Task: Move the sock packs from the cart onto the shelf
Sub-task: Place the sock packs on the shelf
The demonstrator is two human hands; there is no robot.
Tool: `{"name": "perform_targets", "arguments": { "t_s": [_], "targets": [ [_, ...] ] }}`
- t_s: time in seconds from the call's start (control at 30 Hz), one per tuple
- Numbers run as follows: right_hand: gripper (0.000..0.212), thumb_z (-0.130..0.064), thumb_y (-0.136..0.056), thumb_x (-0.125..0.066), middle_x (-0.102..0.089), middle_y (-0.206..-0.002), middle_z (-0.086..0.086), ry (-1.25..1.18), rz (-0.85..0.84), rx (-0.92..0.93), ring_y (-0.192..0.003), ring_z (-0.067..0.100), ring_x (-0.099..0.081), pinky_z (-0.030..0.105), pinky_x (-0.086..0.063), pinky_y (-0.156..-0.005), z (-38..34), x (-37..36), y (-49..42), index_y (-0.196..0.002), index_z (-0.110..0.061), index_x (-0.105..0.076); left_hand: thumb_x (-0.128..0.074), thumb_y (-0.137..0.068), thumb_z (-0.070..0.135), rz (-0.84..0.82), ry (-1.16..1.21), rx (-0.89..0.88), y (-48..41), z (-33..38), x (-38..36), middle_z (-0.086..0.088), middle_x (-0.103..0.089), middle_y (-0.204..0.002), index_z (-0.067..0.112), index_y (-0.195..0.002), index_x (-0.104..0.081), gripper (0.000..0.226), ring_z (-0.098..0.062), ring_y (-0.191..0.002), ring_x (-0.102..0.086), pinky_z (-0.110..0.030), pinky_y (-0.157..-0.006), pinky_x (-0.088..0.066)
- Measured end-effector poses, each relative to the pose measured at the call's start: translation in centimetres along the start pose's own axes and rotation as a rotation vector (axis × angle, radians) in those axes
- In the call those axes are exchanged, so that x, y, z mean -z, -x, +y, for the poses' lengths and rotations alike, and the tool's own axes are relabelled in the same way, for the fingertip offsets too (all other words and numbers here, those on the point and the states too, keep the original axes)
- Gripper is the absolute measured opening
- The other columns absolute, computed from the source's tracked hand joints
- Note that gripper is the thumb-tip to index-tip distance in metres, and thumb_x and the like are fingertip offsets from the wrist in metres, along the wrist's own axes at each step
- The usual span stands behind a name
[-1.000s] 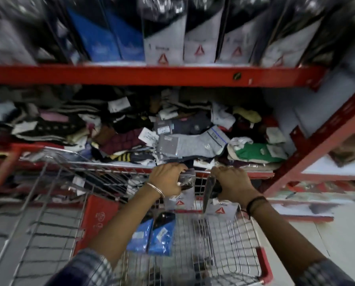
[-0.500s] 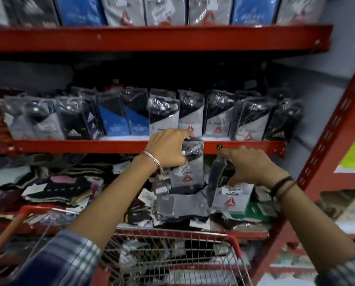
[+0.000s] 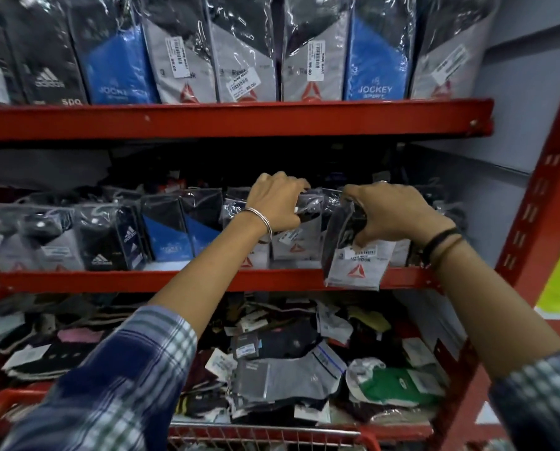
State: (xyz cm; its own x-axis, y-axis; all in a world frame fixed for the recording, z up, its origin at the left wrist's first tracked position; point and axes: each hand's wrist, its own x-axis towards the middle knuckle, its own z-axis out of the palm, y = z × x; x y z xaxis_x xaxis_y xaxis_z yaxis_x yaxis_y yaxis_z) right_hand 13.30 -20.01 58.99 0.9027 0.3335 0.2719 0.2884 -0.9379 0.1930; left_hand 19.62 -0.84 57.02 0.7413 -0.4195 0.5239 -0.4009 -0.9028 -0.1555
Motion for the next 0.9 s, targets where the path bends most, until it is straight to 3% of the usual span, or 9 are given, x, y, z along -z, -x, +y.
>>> {"name": "perform_targets", "arguments": {
  "t_s": [0.27,0.37,0.43,0.57,0.7,0.9],
  "targets": [
    [0.086,-0.042,-0.057,-0.086,-0.066,-0.11,0.004,-0.036,-0.045,-0.012,-0.101,0.029,-0.061,0.033,-0.041,-0.069,0.2,-1.8,-5.0,-0.13,-0.023,-0.043,-0.067,-0.066,0.031,-0.119,-0.088,0.009,-1.1,-0.2,-3.9,-0.001,-0.067,-0.092,0.022,-0.114,-0.059,0.049,-0.023,-0.101,-0.057,-0.04,-0.094,-0.031],
    [0.084,-0.039,-0.057,-0.087,-0.066,-0.111,0.006,-0.017,0.003,-0.012,-0.105,0.031,-0.06,0.033,-0.039,-0.068,0.2,-3.1,-6.3,-0.129,-0.022,-0.045,-0.069,-0.068,0.03,-0.137,-0.067,0.019,-1.2,-0.8,-4.9,-0.004,-0.063,-0.108,0.02,-0.119,-0.058,0.053,-0.024,-0.106,-0.056,-0.043,-0.102,-0.026],
    [0.082,-0.037,-0.057,-0.087,-0.066,-0.111,0.007,-0.029,0.021,-0.018,-0.106,0.031,-0.06,0.034,-0.04,-0.069,0.5,-3.8,-7.0,-0.127,-0.023,-0.046,-0.07,-0.069,0.029,-0.126,-0.047,0.016,-1.3,-0.8,-5.0,-0.005,-0.051,-0.121,0.018,-0.122,-0.057,0.056,-0.025,-0.112,-0.05,-0.044,-0.105,-0.023],
    [0.083,-0.036,-0.056,-0.087,-0.066,-0.112,0.007,-0.057,0.03,-0.024,-0.107,0.032,-0.059,0.038,-0.045,-0.074,1.0,-4.2,-7.9,-0.127,-0.023,-0.047,-0.071,-0.07,0.029,-0.096,-0.101,0.023,-1.2,-0.3,-5.2,-0.007,-0.042,-0.126,0.017,-0.121,-0.059,0.054,-0.027,-0.116,-0.039,-0.042,-0.102,-0.028],
    [0.08,-0.038,-0.058,-0.087,-0.065,-0.114,0.007,-0.019,0.014,-0.027,-0.107,0.031,-0.059,0.036,-0.043,-0.073,0.5,-5.2,-8.2,-0.126,-0.023,-0.047,-0.071,-0.071,0.029,-0.09,-0.121,0.023,-1.2,-0.2,-5.2,-0.006,-0.044,-0.127,0.019,-0.124,-0.057,0.056,-0.025,-0.118,-0.04,-0.043,-0.106,-0.026],
    [0.091,-0.038,-0.058,-0.087,-0.058,-0.126,0.008,-0.032,-0.056,-0.051,-0.114,0.031,-0.055,0.042,-0.047,-0.086,-0.3,-6.6,-7.6,-0.133,-0.019,-0.039,-0.073,-0.07,0.029,-0.06,-0.115,0.036,-0.2,0.1,-5.4,-0.006,-0.043,-0.129,0.017,-0.13,-0.045,0.068,-0.025,-0.122,-0.039,-0.043,-0.108,-0.023]
  ]
}}
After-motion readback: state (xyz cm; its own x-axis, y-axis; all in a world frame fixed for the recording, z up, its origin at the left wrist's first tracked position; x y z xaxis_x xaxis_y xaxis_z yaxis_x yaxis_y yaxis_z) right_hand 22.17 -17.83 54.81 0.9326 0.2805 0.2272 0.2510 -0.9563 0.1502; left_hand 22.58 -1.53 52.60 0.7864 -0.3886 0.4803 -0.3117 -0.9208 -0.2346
